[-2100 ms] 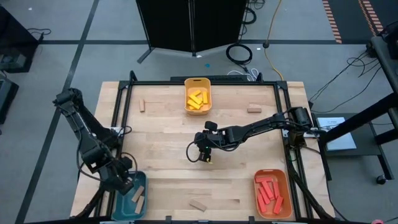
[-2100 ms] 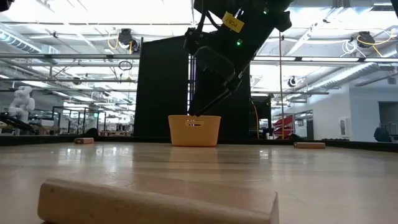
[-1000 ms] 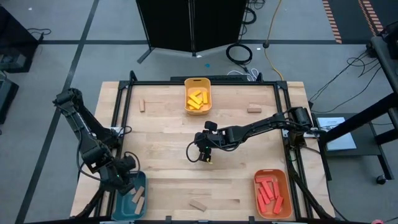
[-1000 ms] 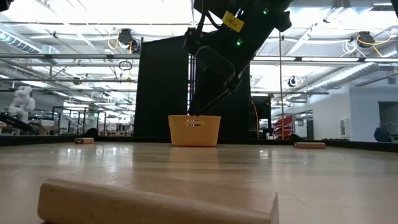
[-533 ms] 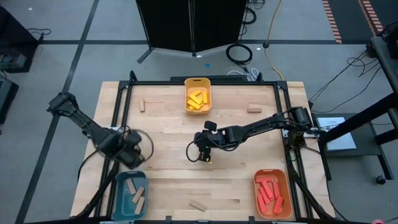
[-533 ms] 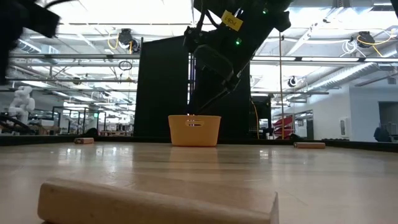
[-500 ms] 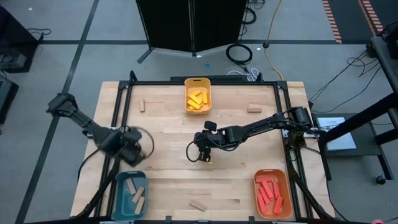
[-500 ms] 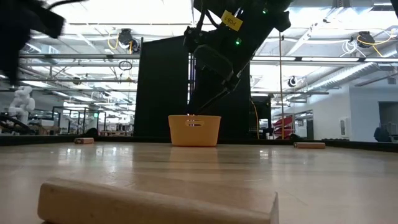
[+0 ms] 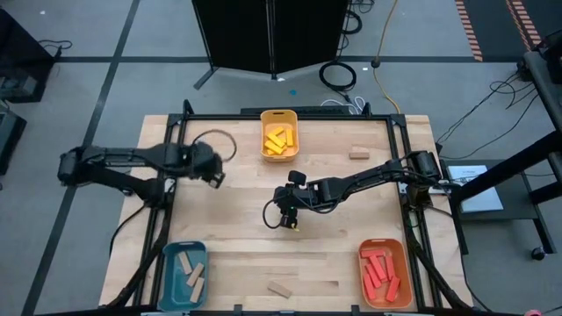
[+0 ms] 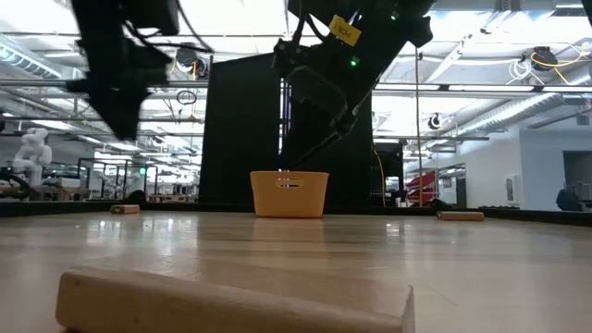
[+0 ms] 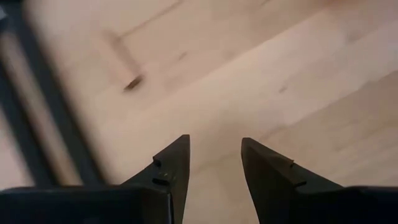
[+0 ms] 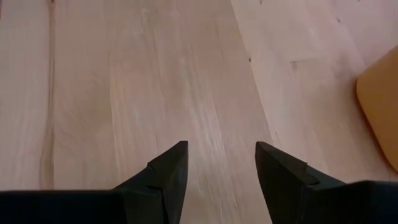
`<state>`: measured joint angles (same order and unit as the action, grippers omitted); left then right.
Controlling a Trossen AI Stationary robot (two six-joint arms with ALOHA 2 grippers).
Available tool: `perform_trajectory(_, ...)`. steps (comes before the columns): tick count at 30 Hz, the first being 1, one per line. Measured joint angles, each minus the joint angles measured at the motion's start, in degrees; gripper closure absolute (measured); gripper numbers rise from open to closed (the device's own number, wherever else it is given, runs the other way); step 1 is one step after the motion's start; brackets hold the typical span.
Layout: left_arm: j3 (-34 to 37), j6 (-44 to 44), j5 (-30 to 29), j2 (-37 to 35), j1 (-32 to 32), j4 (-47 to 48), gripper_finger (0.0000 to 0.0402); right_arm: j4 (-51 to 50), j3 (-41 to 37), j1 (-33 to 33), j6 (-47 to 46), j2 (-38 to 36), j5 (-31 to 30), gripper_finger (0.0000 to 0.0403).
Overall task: Sort blocks
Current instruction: Put the brown block into the blue bin
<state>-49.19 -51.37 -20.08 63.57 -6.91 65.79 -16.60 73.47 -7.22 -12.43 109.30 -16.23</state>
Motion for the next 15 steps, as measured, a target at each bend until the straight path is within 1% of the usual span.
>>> perform_trajectory(3,0.0,11.06,3.86,0.0,-5.06,-9.07,0.0261,-1.42,0.0,-0.3,0.07,0.0,-0.03,0.0245)
perform_trajectory(7,0.0,19.34,9.65,0.11,-7.01,-24.27,0.0261,-6.9,0.0,-0.75,1.24,-0.1,-0.95,0.0245)
perform_trajectory(9,0.0,22.65,11.39,0.68,-7.01,-30.98,0.0261,-13.13,0.0,-0.81,1.22,-0.97,-2.9,0.0245)
perform_trajectory(11,0.0,24.8,12.76,1.57,-6.96,-35.48,0.0261,-20.6,0.0,-0.6,1.18,-2.23,-5.02,0.0245)
perform_trajectory(15,0.0,26.72,14.61,3.42,-6.99,-38.18,0.0261,-35.02,-0.34,2.5,0.72,-4.71,-5.45,0.0245)
